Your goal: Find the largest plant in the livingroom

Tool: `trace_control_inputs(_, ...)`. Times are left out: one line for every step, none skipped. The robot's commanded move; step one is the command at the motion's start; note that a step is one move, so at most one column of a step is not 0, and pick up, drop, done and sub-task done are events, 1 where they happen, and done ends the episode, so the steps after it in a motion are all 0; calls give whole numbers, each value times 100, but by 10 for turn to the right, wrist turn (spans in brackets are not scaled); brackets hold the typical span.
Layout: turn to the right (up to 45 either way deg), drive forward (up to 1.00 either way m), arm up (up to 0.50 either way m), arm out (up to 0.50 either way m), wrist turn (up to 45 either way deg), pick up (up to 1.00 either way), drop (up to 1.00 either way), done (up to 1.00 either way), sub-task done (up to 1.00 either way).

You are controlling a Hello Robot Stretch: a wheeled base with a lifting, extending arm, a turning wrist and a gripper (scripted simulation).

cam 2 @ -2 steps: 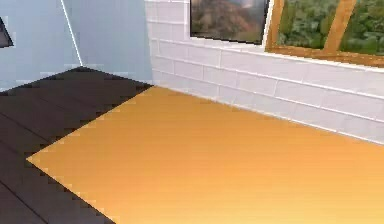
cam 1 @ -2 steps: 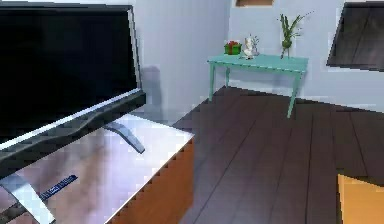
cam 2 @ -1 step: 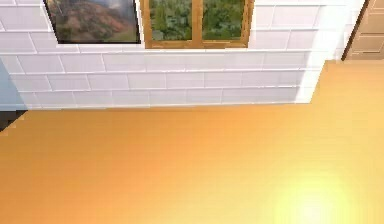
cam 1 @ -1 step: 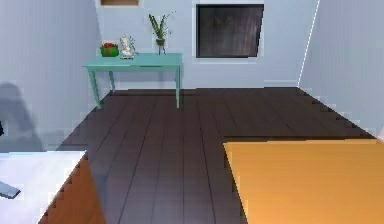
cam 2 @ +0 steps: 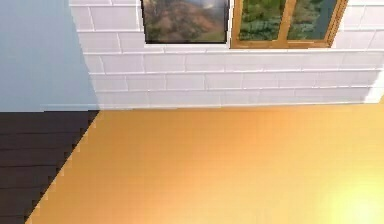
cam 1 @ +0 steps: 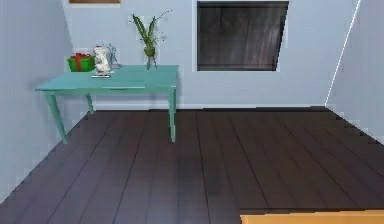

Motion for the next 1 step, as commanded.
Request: trace_control_inputs(0,100,0,0,0,0,0,0,0)
